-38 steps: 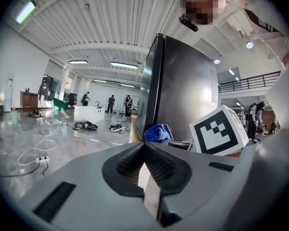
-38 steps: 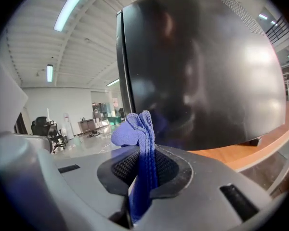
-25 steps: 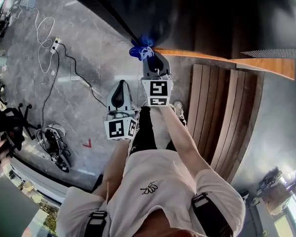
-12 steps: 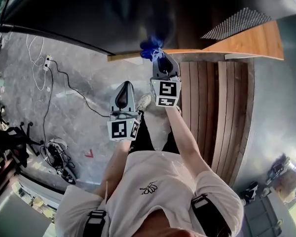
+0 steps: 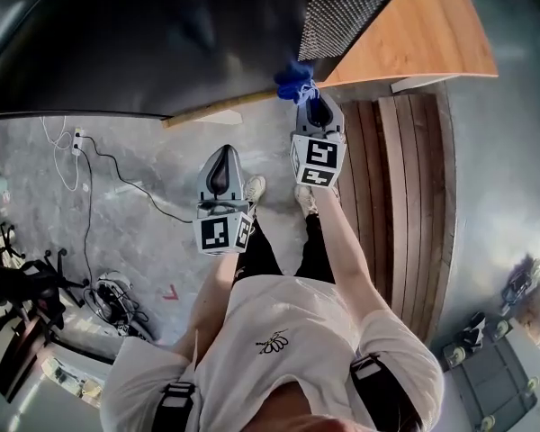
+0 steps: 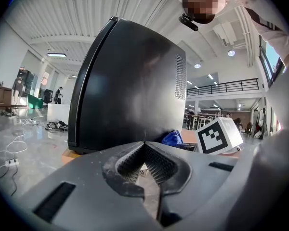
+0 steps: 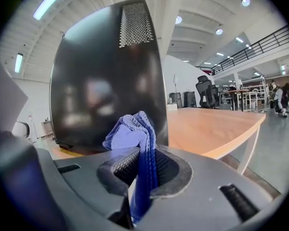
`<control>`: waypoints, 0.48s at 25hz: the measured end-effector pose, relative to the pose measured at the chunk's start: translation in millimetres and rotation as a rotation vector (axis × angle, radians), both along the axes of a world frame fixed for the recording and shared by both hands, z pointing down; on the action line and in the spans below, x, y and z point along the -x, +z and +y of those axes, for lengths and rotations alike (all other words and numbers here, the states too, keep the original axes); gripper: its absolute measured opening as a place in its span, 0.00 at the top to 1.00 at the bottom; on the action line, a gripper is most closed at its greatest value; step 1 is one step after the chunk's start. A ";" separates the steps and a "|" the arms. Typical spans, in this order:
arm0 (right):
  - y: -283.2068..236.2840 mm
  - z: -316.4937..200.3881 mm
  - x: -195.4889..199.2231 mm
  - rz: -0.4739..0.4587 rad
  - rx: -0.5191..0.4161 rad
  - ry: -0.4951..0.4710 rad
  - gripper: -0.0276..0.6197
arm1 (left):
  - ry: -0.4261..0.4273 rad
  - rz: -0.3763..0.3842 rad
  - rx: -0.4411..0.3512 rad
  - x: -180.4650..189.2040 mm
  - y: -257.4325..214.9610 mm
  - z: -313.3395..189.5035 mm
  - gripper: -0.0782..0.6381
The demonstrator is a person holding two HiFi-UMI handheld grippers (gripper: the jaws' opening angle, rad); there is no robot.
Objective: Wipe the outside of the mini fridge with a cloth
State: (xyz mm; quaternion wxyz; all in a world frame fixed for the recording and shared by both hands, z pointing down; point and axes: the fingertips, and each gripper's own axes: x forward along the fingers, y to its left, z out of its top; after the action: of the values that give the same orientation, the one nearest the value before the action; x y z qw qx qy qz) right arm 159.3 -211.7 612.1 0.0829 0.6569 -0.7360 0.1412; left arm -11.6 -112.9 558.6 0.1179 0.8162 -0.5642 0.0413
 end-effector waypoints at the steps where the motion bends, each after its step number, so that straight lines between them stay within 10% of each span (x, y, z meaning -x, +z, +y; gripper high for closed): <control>1: 0.1 0.4 -6.9 0.011 0.000 0.005 0.86 | -0.002 -0.001 0.000 -1.9 0.2 -0.5 0.88; 12: 1.9 0.3 -43.4 0.035 0.000 0.044 0.86 | 0.016 0.000 0.002 -22.9 1.7 2.4 0.88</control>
State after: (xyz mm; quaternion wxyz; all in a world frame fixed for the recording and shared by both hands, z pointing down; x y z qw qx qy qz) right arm 202.6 -211.4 614.0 0.0929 0.6754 -0.7197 0.1315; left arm 11.2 -110.5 560.2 0.1185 0.8206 -0.5575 0.0428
